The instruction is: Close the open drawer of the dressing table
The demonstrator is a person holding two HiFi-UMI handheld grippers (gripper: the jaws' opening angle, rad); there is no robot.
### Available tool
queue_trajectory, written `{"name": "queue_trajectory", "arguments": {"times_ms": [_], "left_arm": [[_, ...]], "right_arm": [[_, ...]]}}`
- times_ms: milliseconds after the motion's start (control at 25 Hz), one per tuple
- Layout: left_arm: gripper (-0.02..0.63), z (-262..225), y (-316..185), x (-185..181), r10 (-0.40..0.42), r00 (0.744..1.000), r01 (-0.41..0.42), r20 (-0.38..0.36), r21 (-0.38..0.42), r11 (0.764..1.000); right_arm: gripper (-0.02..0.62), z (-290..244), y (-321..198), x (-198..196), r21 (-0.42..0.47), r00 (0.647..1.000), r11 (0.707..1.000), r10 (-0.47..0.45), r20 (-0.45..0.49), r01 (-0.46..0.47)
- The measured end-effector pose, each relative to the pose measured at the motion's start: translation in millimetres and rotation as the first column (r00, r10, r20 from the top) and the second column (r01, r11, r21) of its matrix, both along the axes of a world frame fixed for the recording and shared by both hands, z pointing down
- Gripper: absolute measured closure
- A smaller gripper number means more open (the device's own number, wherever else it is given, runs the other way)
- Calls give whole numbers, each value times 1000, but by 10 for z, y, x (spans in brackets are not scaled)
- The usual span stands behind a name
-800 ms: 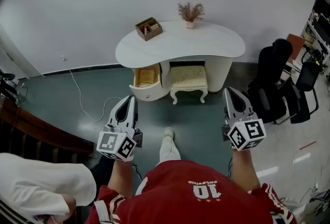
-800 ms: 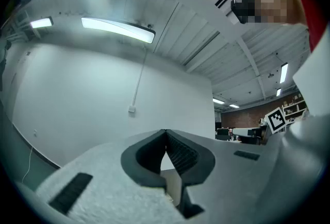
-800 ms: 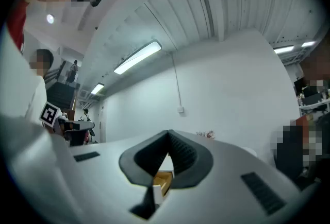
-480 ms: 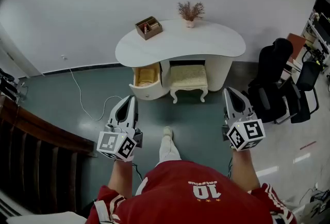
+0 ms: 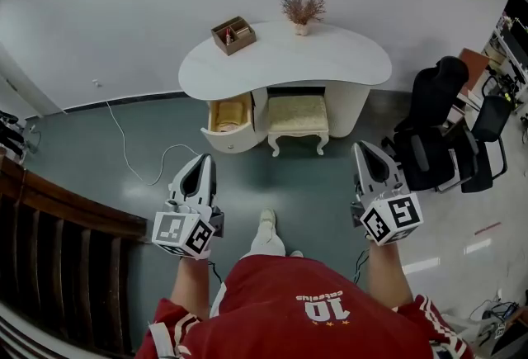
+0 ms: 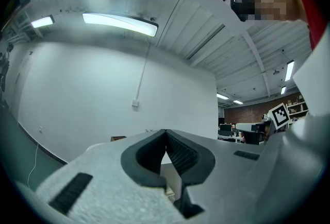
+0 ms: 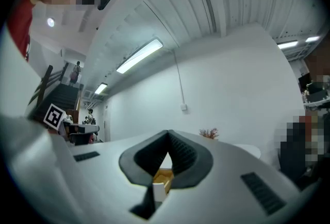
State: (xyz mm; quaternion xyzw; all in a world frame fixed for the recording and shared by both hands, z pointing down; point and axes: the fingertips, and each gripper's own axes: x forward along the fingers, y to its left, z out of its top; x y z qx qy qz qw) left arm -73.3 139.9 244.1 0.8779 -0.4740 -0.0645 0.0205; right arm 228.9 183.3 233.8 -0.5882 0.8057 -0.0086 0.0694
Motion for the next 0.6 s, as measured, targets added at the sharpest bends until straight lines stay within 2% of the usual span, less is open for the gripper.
{"name": "queue_trajectory", "arguments": {"times_ms": [200, 440, 600], "left_arm": [[604, 83, -207, -10, -12, 999, 12, 36, -16, 1000], [604, 190, -582, -136, -32, 997, 33, 67, -20, 999], [604, 259, -917, -247, -43, 984, 42, 172, 11, 999]], "right_arm": [[591, 98, -227, -22, -30, 1000, 1000, -9, 14, 9], [591, 169, -627, -259, -62, 998, 997, -46, -33, 44], [591, 86, -1021, -441, -57, 996, 997, -58, -74, 54]]}}
